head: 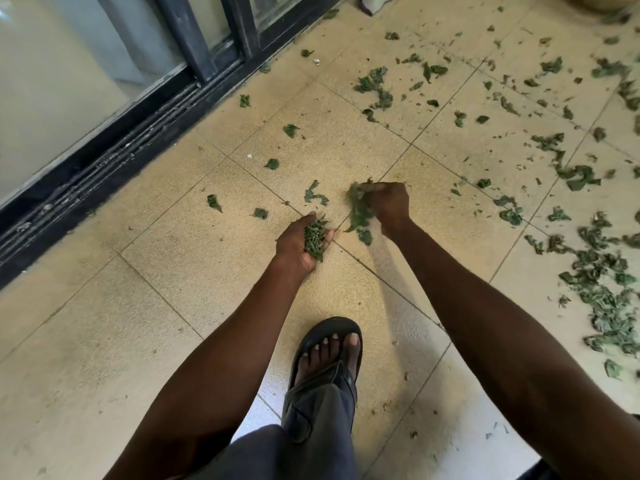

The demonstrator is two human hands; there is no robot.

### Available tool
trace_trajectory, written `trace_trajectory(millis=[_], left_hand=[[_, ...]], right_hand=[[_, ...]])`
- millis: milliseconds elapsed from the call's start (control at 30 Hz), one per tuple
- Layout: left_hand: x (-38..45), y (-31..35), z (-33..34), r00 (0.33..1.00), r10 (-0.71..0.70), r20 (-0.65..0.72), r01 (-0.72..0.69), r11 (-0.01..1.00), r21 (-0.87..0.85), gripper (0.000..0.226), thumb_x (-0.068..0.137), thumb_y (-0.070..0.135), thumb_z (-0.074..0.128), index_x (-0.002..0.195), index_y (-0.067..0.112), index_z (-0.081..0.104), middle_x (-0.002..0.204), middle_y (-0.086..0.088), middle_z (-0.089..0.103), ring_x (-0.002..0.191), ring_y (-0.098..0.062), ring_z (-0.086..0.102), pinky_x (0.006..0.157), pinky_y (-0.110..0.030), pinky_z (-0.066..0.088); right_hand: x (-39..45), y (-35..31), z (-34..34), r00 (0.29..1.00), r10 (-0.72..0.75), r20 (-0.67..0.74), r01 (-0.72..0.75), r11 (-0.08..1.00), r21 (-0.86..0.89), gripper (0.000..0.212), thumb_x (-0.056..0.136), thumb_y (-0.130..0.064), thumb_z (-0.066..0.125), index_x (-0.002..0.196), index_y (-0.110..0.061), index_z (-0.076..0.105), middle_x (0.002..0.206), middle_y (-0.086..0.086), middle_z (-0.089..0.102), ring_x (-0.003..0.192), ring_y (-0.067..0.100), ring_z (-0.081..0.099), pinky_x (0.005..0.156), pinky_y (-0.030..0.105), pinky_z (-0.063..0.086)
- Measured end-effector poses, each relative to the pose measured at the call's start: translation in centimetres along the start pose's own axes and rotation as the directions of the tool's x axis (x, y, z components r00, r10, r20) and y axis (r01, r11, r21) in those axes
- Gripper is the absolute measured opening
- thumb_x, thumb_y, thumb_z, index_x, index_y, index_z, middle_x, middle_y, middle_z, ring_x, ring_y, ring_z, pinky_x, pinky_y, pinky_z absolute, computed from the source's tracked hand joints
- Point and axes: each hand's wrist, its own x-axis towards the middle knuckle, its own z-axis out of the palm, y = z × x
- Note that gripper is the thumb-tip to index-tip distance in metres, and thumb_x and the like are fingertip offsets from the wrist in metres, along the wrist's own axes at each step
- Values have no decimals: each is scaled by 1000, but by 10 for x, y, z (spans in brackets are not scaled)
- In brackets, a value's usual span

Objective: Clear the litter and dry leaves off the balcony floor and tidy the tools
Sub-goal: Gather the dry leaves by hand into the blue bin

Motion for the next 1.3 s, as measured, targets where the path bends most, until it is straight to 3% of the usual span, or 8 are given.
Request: trace_trajectory(millis=[67,300,400,600,767,900,1000,1300], left_hand=[[1,-1,5,999,4,39,-3,1000,-20,34,91,18,67,120,1,61,101,-18,67,64,-23,67,47,-25,54],[4,4,8,985,55,162,-31,988,-149,40,92,31,65,119,1,65,117,-18,69,104,-27,69,91,-41,55],[0,8,5,971,57,232,-23,989,-146,31,95,28,63,112,2,66,108,-16,71,98,-27,71,86,-40,57],[-4,16,3,976,19,218,-8,999,-50,53,87,21,70,134,3,56,134,-17,59,122,-31,59,107,-44,43],[-1,24,-5,987,50,151,-58,997,52,28,86,17,65,112,4,66,101,-12,69,72,-22,67,72,-34,53],[0,33,-7,989,83,127,-84,996,8,6,88,12,60,82,12,58,68,-5,63,51,-16,62,63,-30,55],[-2,36,-5,986,132,105,-117,984,-134,16,90,4,56,74,9,54,59,-5,59,48,-15,57,50,-21,52],[-11,56,-33,967,233,99,-186,919,-347,19,91,-1,51,74,7,53,65,-9,56,53,-17,57,49,-21,52]], right_hand=[[-20,-12,13,989,110,98,-126,977,174,17,84,5,64,95,-4,74,87,7,75,62,15,67,51,25,54],[-71,-36,46,891,-105,442,230,943,-240,40,94,1,38,123,-10,64,101,5,63,90,23,62,66,25,45],[-74,-34,52,940,-150,305,218,955,-201,42,93,0,44,132,-11,55,112,7,66,98,23,64,76,28,49],[-72,-32,58,986,-169,9,169,979,-111,17,84,2,61,84,-12,70,88,-1,59,84,19,60,76,35,51],[-68,-32,44,959,-81,272,63,995,72,12,84,-14,72,95,-11,76,100,4,72,89,20,68,86,38,53],[-72,7,46,986,-55,-159,39,994,-100,50,95,-40,51,127,-2,57,133,17,55,123,31,51,107,47,39],[-79,27,62,982,141,-124,-161,971,-176,86,98,-55,39,153,2,8,161,20,3,149,34,0,121,48,-1],[-22,1,101,965,-216,147,258,874,-411,81,95,-58,44,155,-12,15,162,17,2,150,34,-3,119,45,-4]])
